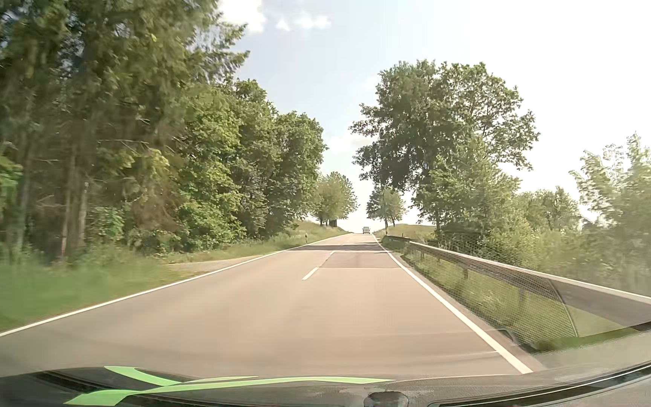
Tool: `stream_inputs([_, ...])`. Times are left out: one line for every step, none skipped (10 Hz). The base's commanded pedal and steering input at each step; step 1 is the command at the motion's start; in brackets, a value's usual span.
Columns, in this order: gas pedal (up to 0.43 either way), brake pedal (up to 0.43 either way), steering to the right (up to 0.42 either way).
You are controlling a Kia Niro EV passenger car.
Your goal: Follow the waypoints while adhering to traffic rules and regulations
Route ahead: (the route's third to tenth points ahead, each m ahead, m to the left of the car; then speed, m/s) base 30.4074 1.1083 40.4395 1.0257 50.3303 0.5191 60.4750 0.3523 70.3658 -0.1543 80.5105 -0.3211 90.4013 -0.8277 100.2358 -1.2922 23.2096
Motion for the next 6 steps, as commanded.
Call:
stream_inputs([0.378, 0.0, 0.008])
stream_inputs([0.378, 0.0, 0.008])
stream_inputs([0.378, 0.0, 0.008])
stream_inputs([0.378, 0.0, 0.008])
stream_inputs([0.37, 0.0, 0.006])
stream_inputs([0.37, 0.0, 0.005])
